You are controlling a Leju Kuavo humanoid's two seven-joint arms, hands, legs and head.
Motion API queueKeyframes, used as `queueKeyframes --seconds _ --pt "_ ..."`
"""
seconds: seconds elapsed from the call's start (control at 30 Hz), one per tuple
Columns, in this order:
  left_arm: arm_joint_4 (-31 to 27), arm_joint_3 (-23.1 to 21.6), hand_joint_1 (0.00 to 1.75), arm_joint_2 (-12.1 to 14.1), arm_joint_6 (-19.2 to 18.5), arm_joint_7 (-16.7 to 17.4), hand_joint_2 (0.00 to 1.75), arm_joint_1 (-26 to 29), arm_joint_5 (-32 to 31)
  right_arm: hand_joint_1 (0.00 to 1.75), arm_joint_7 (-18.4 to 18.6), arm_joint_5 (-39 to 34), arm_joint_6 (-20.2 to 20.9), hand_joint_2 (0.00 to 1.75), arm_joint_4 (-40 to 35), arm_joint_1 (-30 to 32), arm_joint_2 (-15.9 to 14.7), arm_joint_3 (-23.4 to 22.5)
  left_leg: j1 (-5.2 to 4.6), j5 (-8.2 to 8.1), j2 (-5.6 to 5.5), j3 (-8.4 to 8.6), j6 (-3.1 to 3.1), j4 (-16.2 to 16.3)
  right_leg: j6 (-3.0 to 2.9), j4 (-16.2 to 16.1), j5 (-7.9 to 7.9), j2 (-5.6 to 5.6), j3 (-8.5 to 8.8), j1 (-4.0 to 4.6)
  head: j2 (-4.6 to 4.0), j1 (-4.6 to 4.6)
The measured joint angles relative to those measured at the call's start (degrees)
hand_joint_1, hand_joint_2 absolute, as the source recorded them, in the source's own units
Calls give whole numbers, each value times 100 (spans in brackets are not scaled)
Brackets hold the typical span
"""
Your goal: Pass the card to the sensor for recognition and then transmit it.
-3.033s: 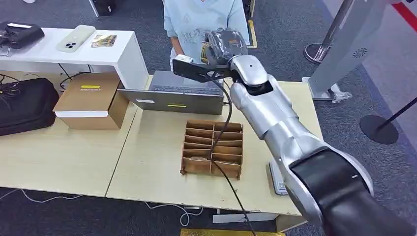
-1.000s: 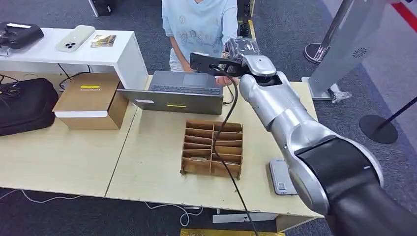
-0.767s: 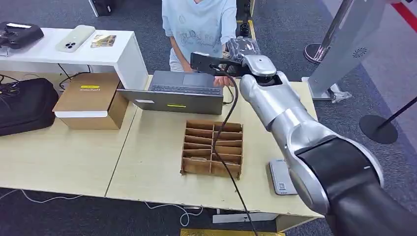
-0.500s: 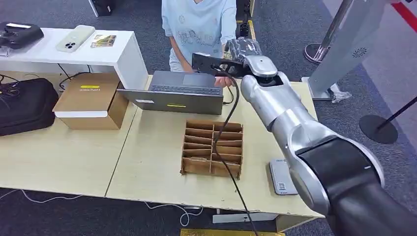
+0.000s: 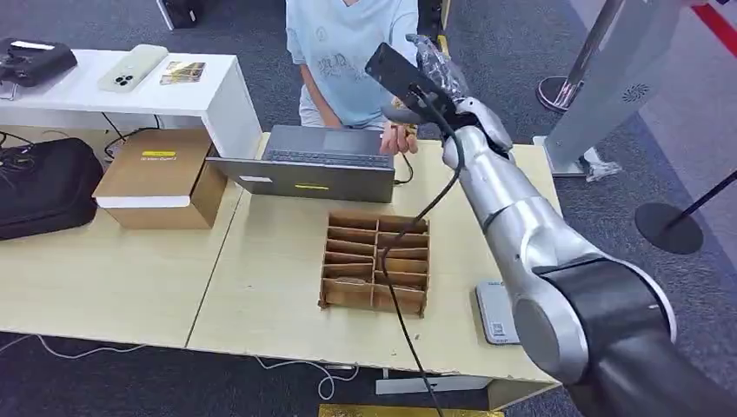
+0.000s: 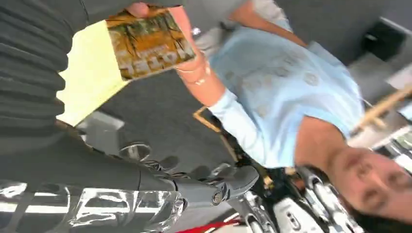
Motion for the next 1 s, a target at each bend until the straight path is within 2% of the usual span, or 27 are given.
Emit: queueKeyframes --seconds 0.13,0.2,0.33,0.53,0.83,1.0 --pt "0 0 0 2 44 18 0 24 -9 0 -933 -1463 626 175 -427 332 7 -489 1 0 -4 0 0 0 0 0 -1 -6 1 1 0 0" --pt "0 0 0 18 63 20 0 46 -15 0 -1219 -2408 1208 175 -805 624 7 -709 1 0 -4 0 0 -1 0 0 -1 -7 1 1 0 2" --pt "0 2 0 44 101 31 0 84 -33 0 -1260 -3725 1705 175 -1645 1319 -4 -755 1 -2 -2 0 -1 -1 0 -2 -1 -4 0 1 0 2" --pt "2 9 0 96 136 116 0 171 -35 0 -1055 -5430 1961 175 -3125 2482 -114 -479 1 -4 -3 0 -1 -2 0 -4 -2 -4 -1 1 0 2" --pt "2 74 0 162 319 225 0 309 -9 0 -832 -6303 2326 175 -5096 4278 -376 -132 1 -10 -3 -2 0 -4 4 -5 -8 -4 -1 1 0 0" --pt "2 205 0 240 583 332 0 332 -4 0 -876 -5835 2006 175 -5856 5094 -487 -114 1 -10 -2 -2 0 -5 4 -5 -9 -5 -1 1 0 2"
